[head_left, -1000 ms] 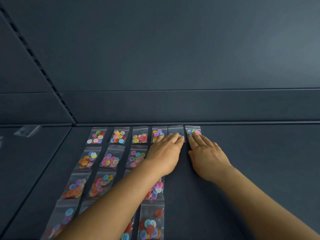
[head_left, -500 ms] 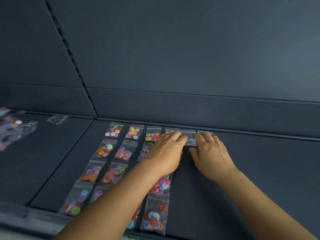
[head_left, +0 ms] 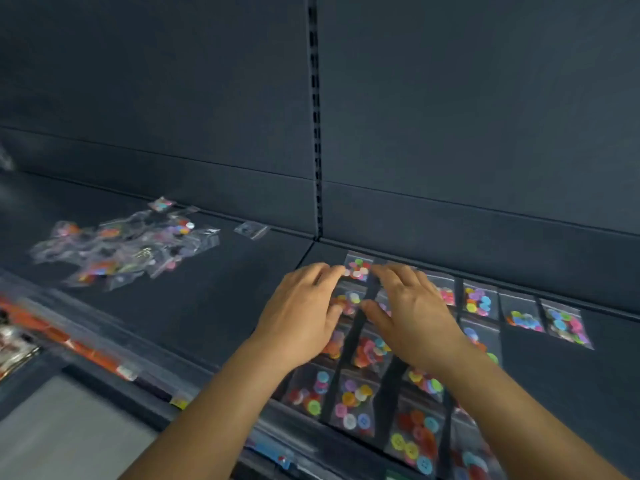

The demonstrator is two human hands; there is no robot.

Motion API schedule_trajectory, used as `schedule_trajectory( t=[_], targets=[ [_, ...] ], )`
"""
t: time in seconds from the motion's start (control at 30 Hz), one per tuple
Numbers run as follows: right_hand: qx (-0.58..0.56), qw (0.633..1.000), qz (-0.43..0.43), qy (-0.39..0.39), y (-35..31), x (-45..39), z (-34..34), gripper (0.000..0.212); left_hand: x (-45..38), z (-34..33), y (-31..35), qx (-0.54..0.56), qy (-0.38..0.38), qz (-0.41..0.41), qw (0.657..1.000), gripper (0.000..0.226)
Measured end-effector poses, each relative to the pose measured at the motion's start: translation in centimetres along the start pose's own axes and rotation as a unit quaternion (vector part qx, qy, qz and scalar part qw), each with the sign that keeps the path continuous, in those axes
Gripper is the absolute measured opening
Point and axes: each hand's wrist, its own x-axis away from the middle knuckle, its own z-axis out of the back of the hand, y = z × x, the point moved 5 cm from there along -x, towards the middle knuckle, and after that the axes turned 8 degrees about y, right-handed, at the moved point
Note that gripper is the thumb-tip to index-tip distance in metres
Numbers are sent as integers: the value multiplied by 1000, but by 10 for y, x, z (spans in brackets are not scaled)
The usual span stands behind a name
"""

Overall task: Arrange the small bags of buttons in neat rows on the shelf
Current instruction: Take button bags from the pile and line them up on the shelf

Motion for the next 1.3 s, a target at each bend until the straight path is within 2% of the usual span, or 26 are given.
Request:
schedule_trajectory(
  t=[0.27,0.5,1.03,1.3],
  targets=[
    [-36,999,19,-31,-144,-42,-62,58,40,47,-144,-7,-8,25,1000,56],
    [-78,996,23,-37,-242,-78,-104,56,57,76,-246,2,0,60,998,55],
    [-123,985,111,-57,-375,-229,-191,48,30,105,-457,-5,43,211,977,57],
    [-145,971,166,-95,-436,-300,-251,44,18,99,-561,-33,46,316,947,49]
  ],
)
